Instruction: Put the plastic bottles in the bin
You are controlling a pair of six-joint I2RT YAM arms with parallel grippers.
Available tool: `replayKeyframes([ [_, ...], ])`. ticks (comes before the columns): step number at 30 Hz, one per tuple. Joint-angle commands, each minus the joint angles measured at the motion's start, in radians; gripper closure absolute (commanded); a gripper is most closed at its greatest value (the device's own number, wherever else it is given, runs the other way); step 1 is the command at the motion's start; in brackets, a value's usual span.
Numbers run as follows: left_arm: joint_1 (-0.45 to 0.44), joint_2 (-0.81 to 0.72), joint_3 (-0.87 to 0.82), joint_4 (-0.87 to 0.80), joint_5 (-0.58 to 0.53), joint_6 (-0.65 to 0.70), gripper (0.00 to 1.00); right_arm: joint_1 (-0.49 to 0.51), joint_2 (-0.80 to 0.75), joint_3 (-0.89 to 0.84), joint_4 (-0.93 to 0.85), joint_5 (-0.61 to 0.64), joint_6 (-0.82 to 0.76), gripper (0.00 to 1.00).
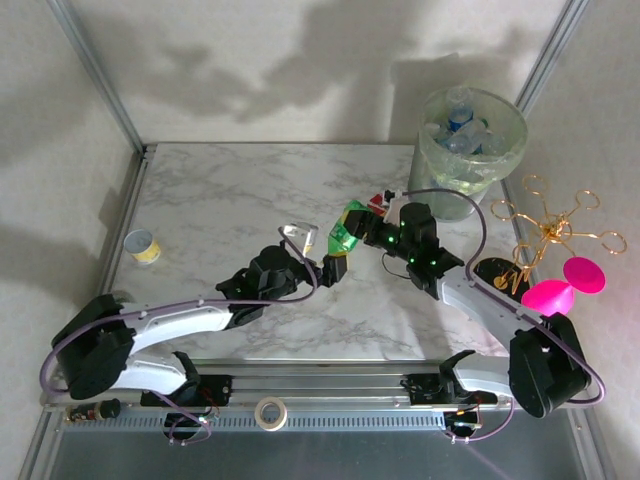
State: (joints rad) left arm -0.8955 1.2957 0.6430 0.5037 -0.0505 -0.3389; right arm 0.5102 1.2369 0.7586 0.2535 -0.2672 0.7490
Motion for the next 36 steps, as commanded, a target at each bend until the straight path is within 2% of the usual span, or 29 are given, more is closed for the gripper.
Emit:
replayKeyframes([
  [1, 0.0, -0.07, -0.026, 0.046, -0.112, -0.029, 0.0, -0.054, -0.044, 0.116, -0.14, 0.104, -0.123, 0.52],
  [9, 0.039, -0.122, -0.067, 0.008, -0.257, -0.102, 0.0, -0.275, -0.043, 0.401, -0.263, 0.134, -0.277, 0.53],
  [15, 0.066, -0.144, -0.122, 0.015, -0.324, -0.182, 0.0, -0.446, 0.052, 0.653, -0.329, 0.188, -0.358, 0.54],
  [22, 0.113, -0.145, -0.147, -0.002, -0.324, -0.242, 0.0, -0.497, 0.176, 0.847, -0.354, 0.461, -0.497, 0.55],
  [27, 0.134, -0.138, -0.155, 0.002, -0.313, -0.276, 0.0, -0.507, 0.252, 0.883, -0.339, 0.571, -0.565, 0.55],
  [29, 0.139, -0.133, -0.157, 0.011, -0.312, -0.3, 0.0, -0.521, 0.279, 0.889, -0.345, 0.557, -0.55, 0.55],
  [36, 0.142, -0.105, -0.148, 0.042, -0.299, -0.345, 0.01, -0.535, 0.38, 0.893, -0.341, 0.33, -0.42, 0.56],
])
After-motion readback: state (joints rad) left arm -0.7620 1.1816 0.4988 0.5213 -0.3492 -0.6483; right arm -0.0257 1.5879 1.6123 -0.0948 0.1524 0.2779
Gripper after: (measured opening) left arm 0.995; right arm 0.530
